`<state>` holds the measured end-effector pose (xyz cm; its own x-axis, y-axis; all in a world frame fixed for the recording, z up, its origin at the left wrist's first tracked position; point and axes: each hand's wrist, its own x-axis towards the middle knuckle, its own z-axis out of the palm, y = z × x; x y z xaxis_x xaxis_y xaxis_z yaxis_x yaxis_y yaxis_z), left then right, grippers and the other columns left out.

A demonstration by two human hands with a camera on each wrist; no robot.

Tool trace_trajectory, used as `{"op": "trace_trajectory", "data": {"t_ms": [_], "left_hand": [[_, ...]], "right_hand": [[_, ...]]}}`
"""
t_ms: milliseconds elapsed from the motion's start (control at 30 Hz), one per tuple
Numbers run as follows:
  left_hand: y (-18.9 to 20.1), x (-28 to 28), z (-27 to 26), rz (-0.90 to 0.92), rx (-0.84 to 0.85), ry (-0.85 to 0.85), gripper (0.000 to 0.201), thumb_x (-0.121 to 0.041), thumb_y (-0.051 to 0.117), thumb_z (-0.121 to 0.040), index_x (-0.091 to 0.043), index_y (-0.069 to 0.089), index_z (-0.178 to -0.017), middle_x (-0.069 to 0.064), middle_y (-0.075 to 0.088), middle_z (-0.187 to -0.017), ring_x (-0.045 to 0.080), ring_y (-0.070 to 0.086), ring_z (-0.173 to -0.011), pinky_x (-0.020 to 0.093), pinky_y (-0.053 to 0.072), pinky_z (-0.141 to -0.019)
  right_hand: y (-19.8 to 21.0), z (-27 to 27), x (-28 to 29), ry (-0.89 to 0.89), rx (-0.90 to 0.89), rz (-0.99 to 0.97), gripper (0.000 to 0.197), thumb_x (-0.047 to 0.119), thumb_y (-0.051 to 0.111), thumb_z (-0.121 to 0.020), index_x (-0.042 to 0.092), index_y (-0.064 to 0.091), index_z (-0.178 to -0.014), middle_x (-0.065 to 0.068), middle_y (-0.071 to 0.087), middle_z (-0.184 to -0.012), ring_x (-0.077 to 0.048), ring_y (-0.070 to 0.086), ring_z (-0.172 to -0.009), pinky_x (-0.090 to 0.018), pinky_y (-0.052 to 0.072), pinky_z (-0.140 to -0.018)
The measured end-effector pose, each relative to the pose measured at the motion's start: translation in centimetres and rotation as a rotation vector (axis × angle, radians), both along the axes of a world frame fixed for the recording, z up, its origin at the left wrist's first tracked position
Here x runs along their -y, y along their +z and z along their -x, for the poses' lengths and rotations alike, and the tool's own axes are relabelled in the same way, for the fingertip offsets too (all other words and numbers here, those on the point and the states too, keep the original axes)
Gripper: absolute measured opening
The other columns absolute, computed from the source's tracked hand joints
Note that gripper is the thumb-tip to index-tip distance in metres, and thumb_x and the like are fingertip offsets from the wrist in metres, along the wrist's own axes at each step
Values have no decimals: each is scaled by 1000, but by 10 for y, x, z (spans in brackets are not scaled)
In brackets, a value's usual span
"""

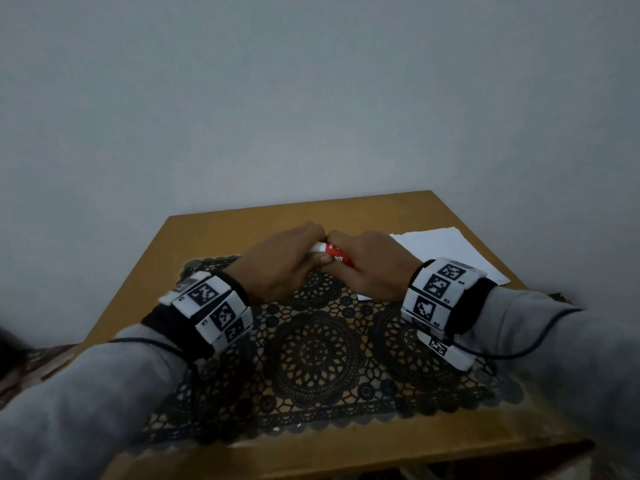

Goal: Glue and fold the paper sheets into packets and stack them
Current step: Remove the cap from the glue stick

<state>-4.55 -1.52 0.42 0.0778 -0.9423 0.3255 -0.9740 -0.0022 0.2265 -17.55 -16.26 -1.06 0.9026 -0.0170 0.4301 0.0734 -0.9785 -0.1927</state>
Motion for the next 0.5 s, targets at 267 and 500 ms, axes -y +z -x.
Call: {"op": "trace_trajectory", "data": {"t_ms": [267,500], "left_hand": [[32,-6,4,-173,-49,58,37,-42,31,-100,-14,53,-90,3,61,-81,18,55,-74,38,42,-69],[71,-55,-21,5,22,196,37,-40,31,-100,-13,47,-80,-1,50,-65,11,45,-59,32,36,-58]], "right_hand": [[17,7,3,57,150,281,36,48,37,-89,15,51,-97,-1,63,-64,-27,55,-47,-29,36,-41],[43,18,33,-145,77,-35,24,49,45,-94,27,51,-89,-1,59,-64,-21,54,-54,-28,38,-52]]}}
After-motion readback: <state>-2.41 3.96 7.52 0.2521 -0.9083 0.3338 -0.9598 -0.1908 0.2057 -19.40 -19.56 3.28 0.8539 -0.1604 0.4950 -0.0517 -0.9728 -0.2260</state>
